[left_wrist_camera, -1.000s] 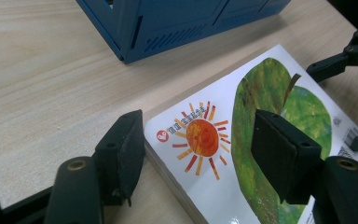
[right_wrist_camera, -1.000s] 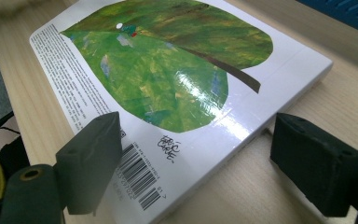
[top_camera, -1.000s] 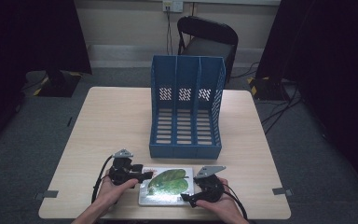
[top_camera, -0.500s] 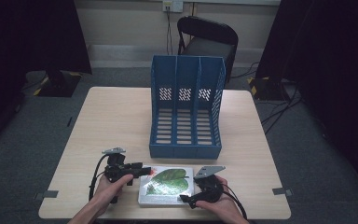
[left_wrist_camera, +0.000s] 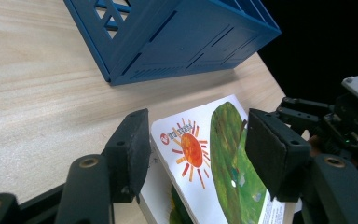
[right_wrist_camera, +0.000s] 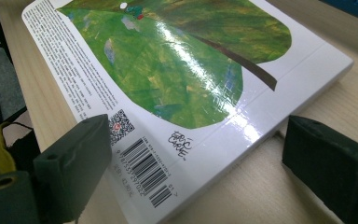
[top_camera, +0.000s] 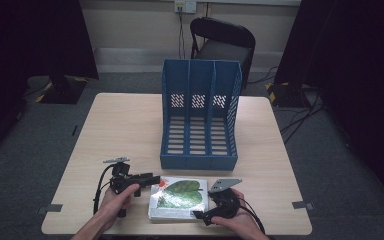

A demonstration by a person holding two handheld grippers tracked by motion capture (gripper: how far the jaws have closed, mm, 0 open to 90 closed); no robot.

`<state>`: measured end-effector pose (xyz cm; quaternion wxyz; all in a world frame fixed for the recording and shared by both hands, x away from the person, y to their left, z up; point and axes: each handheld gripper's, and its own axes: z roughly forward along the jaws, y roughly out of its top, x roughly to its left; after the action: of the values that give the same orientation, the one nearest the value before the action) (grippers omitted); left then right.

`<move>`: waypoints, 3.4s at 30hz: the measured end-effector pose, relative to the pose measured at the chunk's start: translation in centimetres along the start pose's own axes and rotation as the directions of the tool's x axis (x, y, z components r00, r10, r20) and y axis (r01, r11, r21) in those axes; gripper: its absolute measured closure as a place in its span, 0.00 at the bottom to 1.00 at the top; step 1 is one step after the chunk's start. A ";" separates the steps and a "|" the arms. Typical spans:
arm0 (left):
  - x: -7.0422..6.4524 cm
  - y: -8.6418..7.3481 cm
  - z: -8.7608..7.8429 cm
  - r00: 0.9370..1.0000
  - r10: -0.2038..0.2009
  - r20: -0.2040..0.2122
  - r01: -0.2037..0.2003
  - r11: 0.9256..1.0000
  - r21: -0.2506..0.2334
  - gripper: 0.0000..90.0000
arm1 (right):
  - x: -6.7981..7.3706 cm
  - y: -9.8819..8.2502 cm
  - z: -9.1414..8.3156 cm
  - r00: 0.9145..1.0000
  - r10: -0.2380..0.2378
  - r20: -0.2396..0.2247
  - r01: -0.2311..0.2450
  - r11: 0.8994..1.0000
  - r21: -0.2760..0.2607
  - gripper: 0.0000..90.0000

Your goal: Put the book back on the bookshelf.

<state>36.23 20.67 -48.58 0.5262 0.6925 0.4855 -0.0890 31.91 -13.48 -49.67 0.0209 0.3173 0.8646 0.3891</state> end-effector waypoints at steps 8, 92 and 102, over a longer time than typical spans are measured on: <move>0.2 -0.2 -0.4 0.995 -0.070 0.065 0.073 0.996 -0.043 0.45 | -0.1 0.0 0.0 1.000 0.020 -0.001 -0.020 1.000 -0.010 0.08; -6.9 -1.1 1.6 0.803 0.567 0.184 -0.594 0.789 0.157 0.70 | -2.6 0.8 -1.9 0.998 0.044 -0.054 -0.048 0.997 -0.064 0.23; -6.8 -1.3 1.7 0.786 0.591 0.182 -0.616 0.771 0.162 0.72 | -3.1 1.6 -1.3 0.991 0.066 -0.120 -0.079 0.990 -0.113 0.31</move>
<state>32.39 15.30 -45.81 0.4781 0.8571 0.1919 -0.0082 34.85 -15.33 -48.34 -0.0249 0.3236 0.8279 0.4575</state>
